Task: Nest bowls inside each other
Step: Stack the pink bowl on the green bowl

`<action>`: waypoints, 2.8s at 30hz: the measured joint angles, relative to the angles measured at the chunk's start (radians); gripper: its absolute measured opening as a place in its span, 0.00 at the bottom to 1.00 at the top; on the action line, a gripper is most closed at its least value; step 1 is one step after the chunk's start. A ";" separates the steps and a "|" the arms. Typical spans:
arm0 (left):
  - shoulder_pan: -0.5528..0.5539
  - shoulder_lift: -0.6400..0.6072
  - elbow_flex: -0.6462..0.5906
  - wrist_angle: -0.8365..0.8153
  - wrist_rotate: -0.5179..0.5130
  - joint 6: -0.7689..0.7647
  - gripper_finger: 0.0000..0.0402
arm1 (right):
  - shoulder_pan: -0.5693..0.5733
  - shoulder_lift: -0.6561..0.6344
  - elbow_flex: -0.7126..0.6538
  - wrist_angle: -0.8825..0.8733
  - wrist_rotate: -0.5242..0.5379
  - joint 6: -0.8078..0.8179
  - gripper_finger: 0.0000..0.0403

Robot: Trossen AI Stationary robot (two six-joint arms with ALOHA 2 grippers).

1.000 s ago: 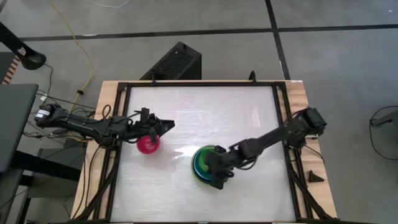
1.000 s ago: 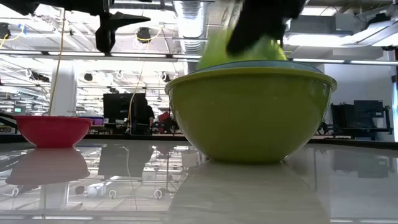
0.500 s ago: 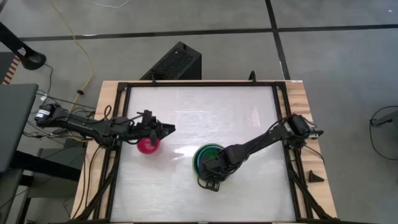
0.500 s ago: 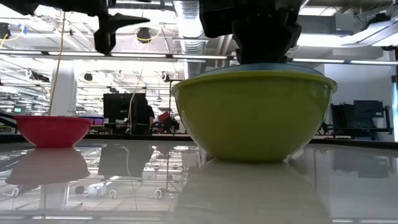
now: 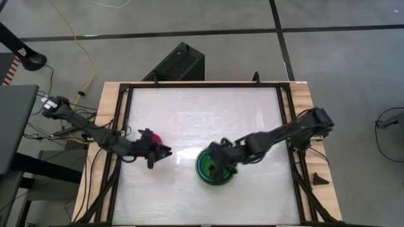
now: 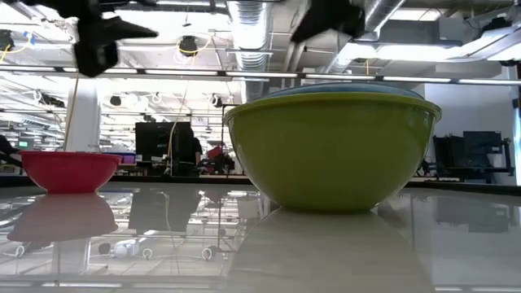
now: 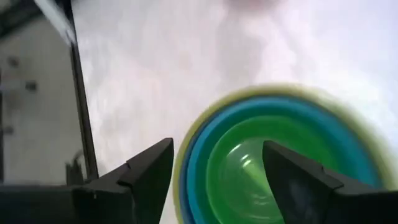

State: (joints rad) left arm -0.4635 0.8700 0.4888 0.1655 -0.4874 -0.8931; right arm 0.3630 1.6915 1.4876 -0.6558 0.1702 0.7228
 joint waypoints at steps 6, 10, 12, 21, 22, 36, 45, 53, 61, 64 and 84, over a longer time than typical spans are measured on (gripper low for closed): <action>-0.120 0.036 0.132 -0.471 -0.170 -0.163 0.35 | -0.015 -0.180 0.000 -0.089 0.164 0.008 0.70; -0.121 0.126 0.206 -0.713 -0.131 -0.252 0.35 | -0.035 -0.273 0.000 -0.182 0.224 0.027 0.70; -0.110 0.186 0.224 -0.819 -0.102 -0.259 0.35 | -0.045 -0.316 0.000 -0.221 0.245 0.037 0.70; -0.025 0.404 0.228 -0.911 0.040 -0.262 0.35 | -0.028 -0.433 0.000 -0.335 0.310 0.124 0.70; -0.012 0.425 0.228 -0.910 0.057 -0.259 0.35 | -0.021 -0.439 0.000 -0.338 0.319 0.132 0.70; 0.171 0.540 0.233 -0.601 0.286 -0.018 0.04 | 0.059 -0.444 -0.004 -0.444 0.361 0.220 0.70; 0.167 0.437 0.253 -0.166 0.272 0.067 0.01 | 0.218 -0.476 -0.004 -0.698 0.547 0.462 0.70; 0.133 0.503 0.512 -0.251 0.221 0.218 0.00 | 0.395 -0.522 -0.047 -0.899 0.652 0.775 0.70; 0.126 0.750 0.838 -0.324 0.273 0.354 0.00 | 0.519 -0.619 -0.272 -0.906 0.669 1.078 0.70; 0.121 0.876 0.969 -0.432 0.273 0.371 0.00 | 0.571 -0.650 -0.356 -0.878 0.668 1.174 0.70; 0.083 1.349 1.468 -0.887 0.166 0.325 0.00 | 0.819 -0.673 -0.444 -0.760 0.864 1.256 0.70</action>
State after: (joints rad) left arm -0.3805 2.2190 1.9570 -0.7220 -0.3219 -0.5676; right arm 1.1824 1.0183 1.0439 -1.4154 1.0344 1.9789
